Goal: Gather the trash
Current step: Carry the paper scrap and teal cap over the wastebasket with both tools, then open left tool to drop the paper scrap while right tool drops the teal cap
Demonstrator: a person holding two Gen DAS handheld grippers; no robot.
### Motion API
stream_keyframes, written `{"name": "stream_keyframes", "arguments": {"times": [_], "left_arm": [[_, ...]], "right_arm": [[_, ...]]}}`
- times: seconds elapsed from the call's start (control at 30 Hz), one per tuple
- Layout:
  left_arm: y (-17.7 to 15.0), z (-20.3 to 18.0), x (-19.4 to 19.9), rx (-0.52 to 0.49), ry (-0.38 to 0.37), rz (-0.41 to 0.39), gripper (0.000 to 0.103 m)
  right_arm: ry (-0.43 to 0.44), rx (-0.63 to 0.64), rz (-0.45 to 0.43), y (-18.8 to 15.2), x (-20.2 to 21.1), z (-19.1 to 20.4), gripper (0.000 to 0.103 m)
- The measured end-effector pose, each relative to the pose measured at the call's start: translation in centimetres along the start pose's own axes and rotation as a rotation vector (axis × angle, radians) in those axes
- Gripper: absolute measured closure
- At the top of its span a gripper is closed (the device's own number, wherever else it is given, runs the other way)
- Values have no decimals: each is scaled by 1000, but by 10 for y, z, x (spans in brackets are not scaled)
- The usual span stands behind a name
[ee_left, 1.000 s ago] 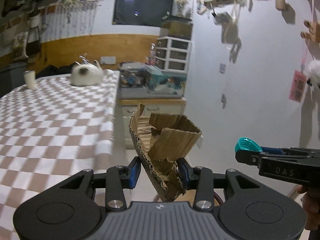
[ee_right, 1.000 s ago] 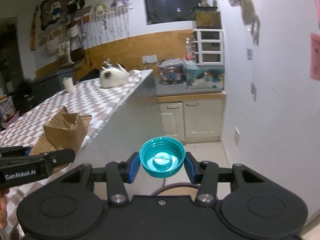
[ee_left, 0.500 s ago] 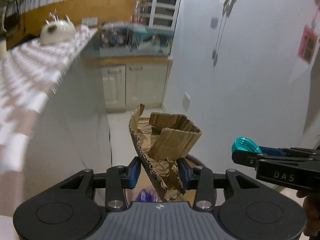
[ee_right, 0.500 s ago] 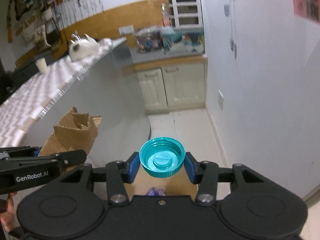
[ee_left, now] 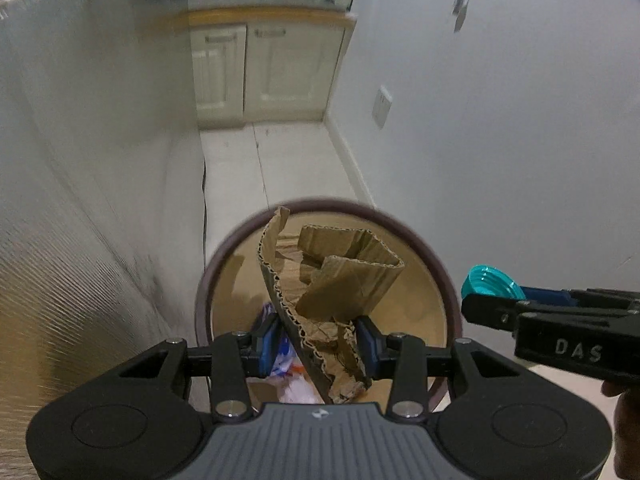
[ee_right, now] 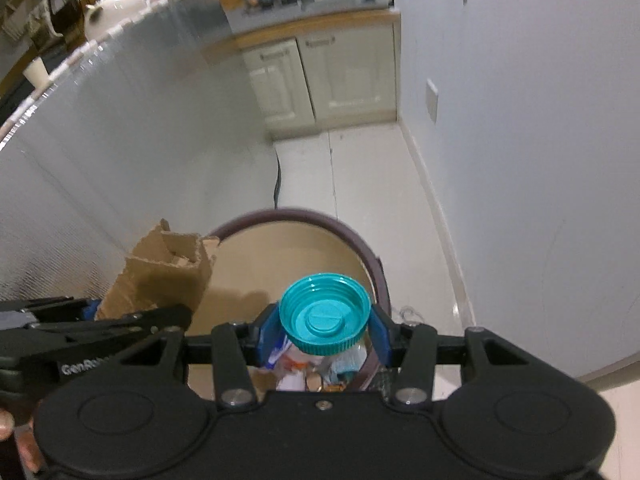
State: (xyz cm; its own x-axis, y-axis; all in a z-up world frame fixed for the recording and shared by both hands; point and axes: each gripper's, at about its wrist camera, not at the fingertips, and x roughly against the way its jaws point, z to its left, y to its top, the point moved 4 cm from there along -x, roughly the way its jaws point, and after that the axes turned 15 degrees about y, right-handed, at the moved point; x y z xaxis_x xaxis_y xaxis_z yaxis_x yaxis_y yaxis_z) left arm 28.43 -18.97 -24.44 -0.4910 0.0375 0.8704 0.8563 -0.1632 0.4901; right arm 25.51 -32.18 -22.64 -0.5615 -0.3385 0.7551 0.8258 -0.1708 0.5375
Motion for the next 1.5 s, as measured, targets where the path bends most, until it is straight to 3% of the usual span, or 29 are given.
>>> {"name": "stream_keyframes", "arguments": {"times": [0.3, 0.77, 0.83, 0.9, 1.0, 1.17, 1.5], "left_arm": [[-18, -3, -53, -13, -36, 153, 61], [-15, -11, -103, -29, -84, 309, 58], [-20, -13, -102, -36, -89, 320, 52], [-23, -14, -102, -36, -87, 325, 32], [-24, -13, -98, -40, -67, 330, 13], [-22, -6, -88, -53, -48, 315, 4], [-25, -2, -64, -75, -43, 275, 2]], "right_arm": [[-12, -37, 111, -4, -36, -16, 54], [-18, -30, 183, 0, -59, -19, 54], [-13, -23, 192, -1, -60, -17, 54], [-8, -17, 204, -1, -63, -15, 54], [-8, -5, 222, 0, -68, -14, 54], [-18, 11, 241, 3, -76, -12, 54], [3, 57, 267, 13, -88, -2, 54]]}}
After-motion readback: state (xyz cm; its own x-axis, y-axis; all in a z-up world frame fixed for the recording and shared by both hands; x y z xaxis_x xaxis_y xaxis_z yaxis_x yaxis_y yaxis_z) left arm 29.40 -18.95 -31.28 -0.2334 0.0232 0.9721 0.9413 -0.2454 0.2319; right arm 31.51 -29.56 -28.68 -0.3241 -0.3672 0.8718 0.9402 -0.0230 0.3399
